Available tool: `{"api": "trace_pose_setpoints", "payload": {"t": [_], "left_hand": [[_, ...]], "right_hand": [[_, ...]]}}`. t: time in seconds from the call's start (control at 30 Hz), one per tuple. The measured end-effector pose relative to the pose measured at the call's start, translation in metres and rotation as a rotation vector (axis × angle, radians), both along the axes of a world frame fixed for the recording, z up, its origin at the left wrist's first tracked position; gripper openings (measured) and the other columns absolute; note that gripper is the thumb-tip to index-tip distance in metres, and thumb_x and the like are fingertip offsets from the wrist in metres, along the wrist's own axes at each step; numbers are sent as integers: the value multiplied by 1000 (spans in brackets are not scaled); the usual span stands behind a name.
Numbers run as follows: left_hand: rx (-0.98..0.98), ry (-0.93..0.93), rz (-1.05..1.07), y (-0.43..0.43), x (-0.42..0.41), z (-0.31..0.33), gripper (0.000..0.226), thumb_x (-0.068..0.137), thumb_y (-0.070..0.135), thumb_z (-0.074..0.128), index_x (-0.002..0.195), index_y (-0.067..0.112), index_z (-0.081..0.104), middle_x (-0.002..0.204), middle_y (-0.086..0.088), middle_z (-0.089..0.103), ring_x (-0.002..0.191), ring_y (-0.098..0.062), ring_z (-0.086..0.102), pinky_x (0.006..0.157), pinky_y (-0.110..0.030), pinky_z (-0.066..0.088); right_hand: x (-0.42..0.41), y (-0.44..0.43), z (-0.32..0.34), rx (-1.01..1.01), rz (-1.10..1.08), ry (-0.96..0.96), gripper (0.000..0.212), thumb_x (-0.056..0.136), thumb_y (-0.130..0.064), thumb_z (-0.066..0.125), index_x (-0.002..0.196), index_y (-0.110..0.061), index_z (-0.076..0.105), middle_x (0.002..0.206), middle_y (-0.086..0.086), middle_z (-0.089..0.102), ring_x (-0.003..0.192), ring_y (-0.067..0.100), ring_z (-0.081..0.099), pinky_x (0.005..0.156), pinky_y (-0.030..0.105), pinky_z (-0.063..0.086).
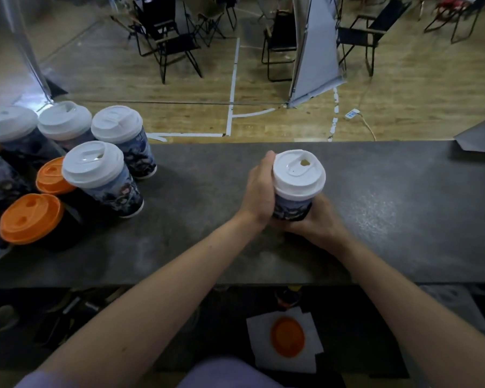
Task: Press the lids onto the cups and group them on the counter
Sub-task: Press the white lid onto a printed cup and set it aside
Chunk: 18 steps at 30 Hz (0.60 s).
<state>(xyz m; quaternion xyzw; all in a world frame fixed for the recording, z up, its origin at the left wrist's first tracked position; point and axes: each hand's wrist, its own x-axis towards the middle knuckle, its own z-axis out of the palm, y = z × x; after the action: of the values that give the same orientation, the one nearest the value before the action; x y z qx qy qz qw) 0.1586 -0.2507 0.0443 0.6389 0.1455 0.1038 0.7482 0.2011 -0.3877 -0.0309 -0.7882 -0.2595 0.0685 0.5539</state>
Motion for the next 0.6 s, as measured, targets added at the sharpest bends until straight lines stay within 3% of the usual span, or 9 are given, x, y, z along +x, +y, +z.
{"api": "trace_pose_setpoints", "payload": {"t": [0.13, 0.23, 0.33, 0.4, 0.5, 0.6], "left_hand": [[-9, 130, -284, 18, 15, 13, 49, 108, 40, 38, 95, 9, 73, 89, -4, 76, 90, -13, 71, 86, -25, 53], [-82, 63, -87, 7, 12, 5, 48, 110, 27, 37, 77, 14, 68, 69, 6, 71, 68, -3, 67, 74, -25, 50], [-41, 2, 83, -7, 4, -7, 50, 111, 29, 36, 79, 17, 72, 76, 5, 74, 76, -9, 69, 76, -31, 52], [-105, 61, -2, -2, 7, -1, 46, 108, 36, 40, 86, 13, 74, 85, -3, 75, 84, -15, 70, 80, -33, 53], [-150, 164, -297, 18, 12, 11, 54, 108, 43, 36, 100, 3, 72, 90, -8, 76, 87, -16, 73, 80, -24, 57], [-119, 140, -179, 12, 10, 7, 41, 108, 32, 40, 88, 10, 68, 89, -7, 72, 77, -7, 69, 73, -19, 53]], "right_hand": [[0, -4, 3, -85, -5, 5, 86, 66, -32, 98, 140, -15, 58, 135, -6, 66, 124, 4, 62, 106, 38, 51], [-2, 0, 1, -96, -13, -11, 96, 64, -37, 98, 146, -20, 51, 143, -9, 61, 132, 7, 57, 110, 41, 49], [1, 1, -3, -79, -25, -10, 103, 63, -31, 99, 150, -19, 46, 146, -8, 58, 136, 9, 54, 111, 43, 48], [2, -1, -4, -78, -43, -3, 100, 63, -29, 99, 148, -18, 48, 144, -8, 60, 133, 8, 56, 110, 43, 49], [-1, -4, -1, -105, -22, -1, 89, 65, -36, 96, 142, -18, 54, 138, -9, 64, 128, 4, 59, 107, 41, 50], [-6, -1, 2, -77, -5, -8, 89, 65, -38, 95, 143, -18, 55, 140, -10, 62, 130, 3, 57, 108, 37, 49]]}}
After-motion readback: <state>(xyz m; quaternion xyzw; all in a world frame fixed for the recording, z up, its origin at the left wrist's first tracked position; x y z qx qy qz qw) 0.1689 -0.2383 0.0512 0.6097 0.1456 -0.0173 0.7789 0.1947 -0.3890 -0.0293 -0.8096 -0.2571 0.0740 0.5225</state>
